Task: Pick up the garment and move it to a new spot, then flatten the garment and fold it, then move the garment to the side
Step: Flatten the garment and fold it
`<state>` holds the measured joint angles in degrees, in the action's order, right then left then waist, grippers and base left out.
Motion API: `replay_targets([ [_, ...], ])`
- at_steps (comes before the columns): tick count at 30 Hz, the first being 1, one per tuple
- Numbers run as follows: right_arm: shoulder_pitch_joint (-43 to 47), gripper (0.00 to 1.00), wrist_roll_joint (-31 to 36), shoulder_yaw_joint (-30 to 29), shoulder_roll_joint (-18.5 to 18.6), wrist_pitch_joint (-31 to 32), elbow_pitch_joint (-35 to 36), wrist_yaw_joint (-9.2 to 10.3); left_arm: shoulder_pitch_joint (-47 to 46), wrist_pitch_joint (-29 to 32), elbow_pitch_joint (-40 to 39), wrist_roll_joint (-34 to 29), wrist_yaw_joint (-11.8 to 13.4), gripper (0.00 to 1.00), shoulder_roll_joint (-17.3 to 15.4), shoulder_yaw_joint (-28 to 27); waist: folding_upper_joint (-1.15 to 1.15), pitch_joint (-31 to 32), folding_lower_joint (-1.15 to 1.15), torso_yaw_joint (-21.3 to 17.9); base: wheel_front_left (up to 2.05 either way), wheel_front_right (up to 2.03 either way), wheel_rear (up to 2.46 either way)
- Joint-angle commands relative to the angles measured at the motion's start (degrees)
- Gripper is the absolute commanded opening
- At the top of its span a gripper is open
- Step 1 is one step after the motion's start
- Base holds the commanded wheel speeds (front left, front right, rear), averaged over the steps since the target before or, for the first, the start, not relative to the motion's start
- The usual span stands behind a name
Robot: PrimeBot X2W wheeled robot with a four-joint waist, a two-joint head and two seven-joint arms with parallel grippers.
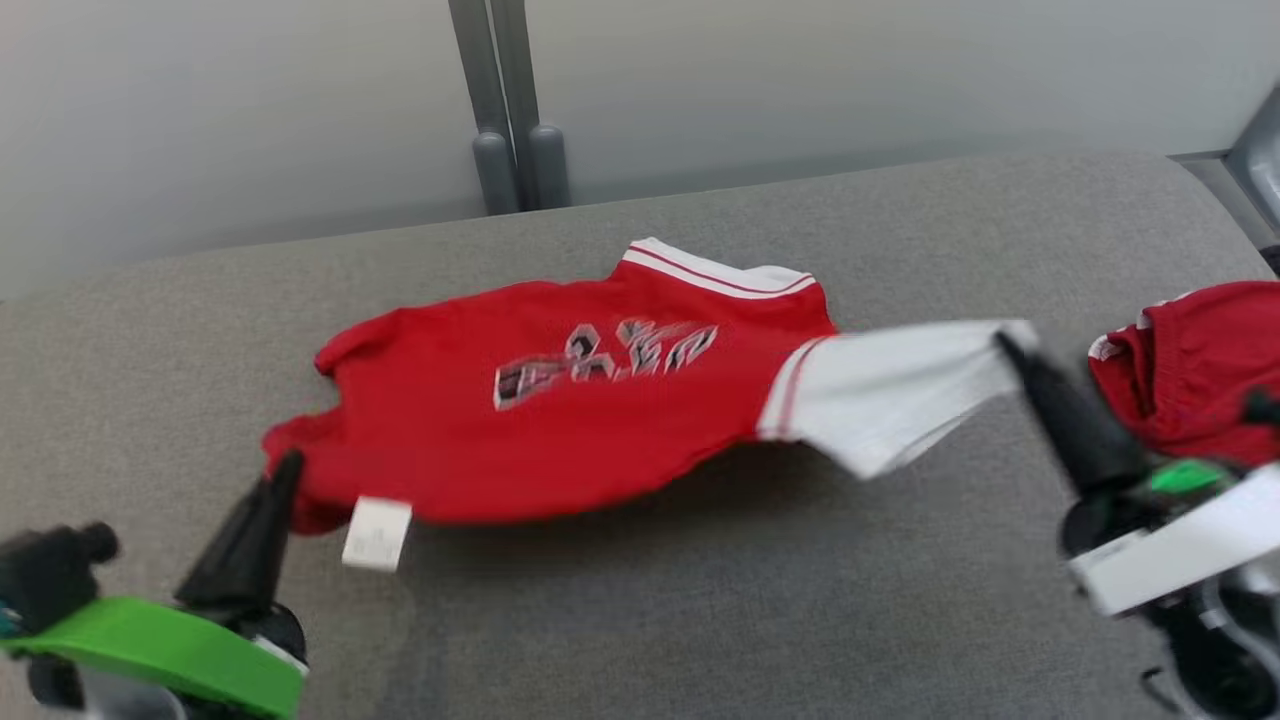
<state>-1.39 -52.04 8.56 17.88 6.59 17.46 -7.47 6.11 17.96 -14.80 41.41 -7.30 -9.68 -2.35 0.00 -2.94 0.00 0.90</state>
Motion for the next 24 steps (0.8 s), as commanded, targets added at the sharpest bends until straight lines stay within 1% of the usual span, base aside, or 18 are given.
replay_targets([
  [1,-1.72,0.0,-2.83,-3.47,0.62,0.54,3.95,-0.04,-2.21,1.25,-5.01,2.58,-0.17,0.0,-0.76,-0.99,0.0,-1.81,0.0,-1.18,0.0,0.0,0.0],
  [2,-2.81,0.0,-4.64,-5.86,1.42,1.29,6.62,-0.04,-3.53,2.54,-8.41,4.4,0.02,0.0,-1.31,-1.54,0.0,-2.58,0.0,-1.44,0.0,0.0,0.0],
  [3,-4.58,0.0,-6.38,-9.81,2.21,1.96,9.1,-0.03,-5.66,4.05,-11.87,5.58,0.44,0.0,-2.35,-2.34,0.0,-3.65,0.0,-1.73,0.0,0.0,0.0],
  [5,-8.82,0.0,-9.48,-14.81,2.75,4.35,12.4,-0.04,-11.16,6.77,-15.91,8.03,1.8,0.0,-3.56,-3.13,0.0,-5.85,0.0,-2.11,0.0,0.0,0.0],
  [7,-14.41,0.0,-10.76,-19.4,3.66,7.09,13.56,-0.03,-18.01,9.35,-17.17,8.76,3.13,0.0,-5.6,-3.83,0.0,-8.21,0.0,-2.28,0.0,0.0,0.0],
  [10,-24.67,0.0,-11.12,-23.08,4.48,12.15,12.15,-0.04,-29.88,13.12,-15.16,9.78,4.92,0.0,-7.78,-2.82,0.0,-12.0,0.0,-2.26,0.0,0.0,0.0],
  [11,-29.26,0.0,-9.93,-23.81,5.02,14.37,10.54,-0.04,-34.99,14.39,-13.3,9.38,5.75,0.0,-8.79,-2.42,0.0,-13.62,0.0,-2.17,0.0,0.0,0.0],
  [12,-33.22,0.0,-8.94,-24.51,4.79,15.97,8.67,-0.04,-38.96,15.38,-11.46,8.66,6.25,0.0,-9.54,-1.79,0.0,-14.99,0.0,-1.98,0.0,0.0,0.0],
  [14,-42.5,0.0,-4.86,-25.01,4.24,19.88,3.15,-0.04,-48.13,16.38,-5.8,7.31,7.51,0.0,-9.69,-0.26,0.0,-18.03,0.0,-1.52,0.0,0.0,0.0],
  [16,-52.39,0.0,0.11,-25.02,2.03,23.17,-3.53,-0.03,-56.91,16.62,1.19,5.37,8.48,0.0,-9.66,1.23,0.0,-21.4,0.0,-1.02,0.0,0.0,0.0],
  [17,-57.3,0.0,3.37,-24.03,0.88,24.48,-7.01,-0.04,-61.42,16.26,5.52,4.82,8.9,0.0,-9.36,1.93,0.0,-23.2,0.0,-0.81,0.0,0.0,0.0],
  [18,-62.17,0.0,6.97,-23.48,-0.73,25.09,-10.8,-0.04,-65.7,15.52,10.08,3.63,8.83,0.0,-8.95,2.74,0.0,-24.82,0.0,-0.57,0.0,0.0,0.0],
  [19,-65.66,0.0,9.65,-22.94,-1.78,25.47,-13.65,-0.03,-69.15,14.17,13.51,3.0,9.3,0.0,-8.18,2.79,0.0,-26.08,0.0,-0.41,0.0,0.0,0.0],
  [20,-69.5,0.0,12.33,-22.14,-3.57,25.05,-17.45,-0.04,-72.64,12.78,18.55,2.66,9.58,0.0,-6.72,3.19,0.0,-27.15,0.0,-0.17,0.0,0.0,0.0],
  [21,-72.39,0.0,13.67,-21.61,-5.28,24.38,-20.47,-0.04,-75.17,11.33,22.34,1.91,9.72,0.0,-5.87,3.54,0.0,-27.92,0.0,-0.03,0.0,0.0,0.0],
  [23,-77.47,0.0,18.42,-21.32,-7.4,21.01,-26.69,-0.04,-80.72,6.54,29.97,-0.29,9.32,0.0,-5.07,4.25,0.0,-29.12,0.0,0.37,0.0,0.0,0.0],
  [24,-80.27,0.0,20.48,-21.61,-9.21,18.54,-30.25,-0.04,-83.67,3.21,33.94,-2.31,8.84,0.0,-4.96,4.77,0.0,-29.6,0.0,0.4,0.0,0.0,0.0],
])
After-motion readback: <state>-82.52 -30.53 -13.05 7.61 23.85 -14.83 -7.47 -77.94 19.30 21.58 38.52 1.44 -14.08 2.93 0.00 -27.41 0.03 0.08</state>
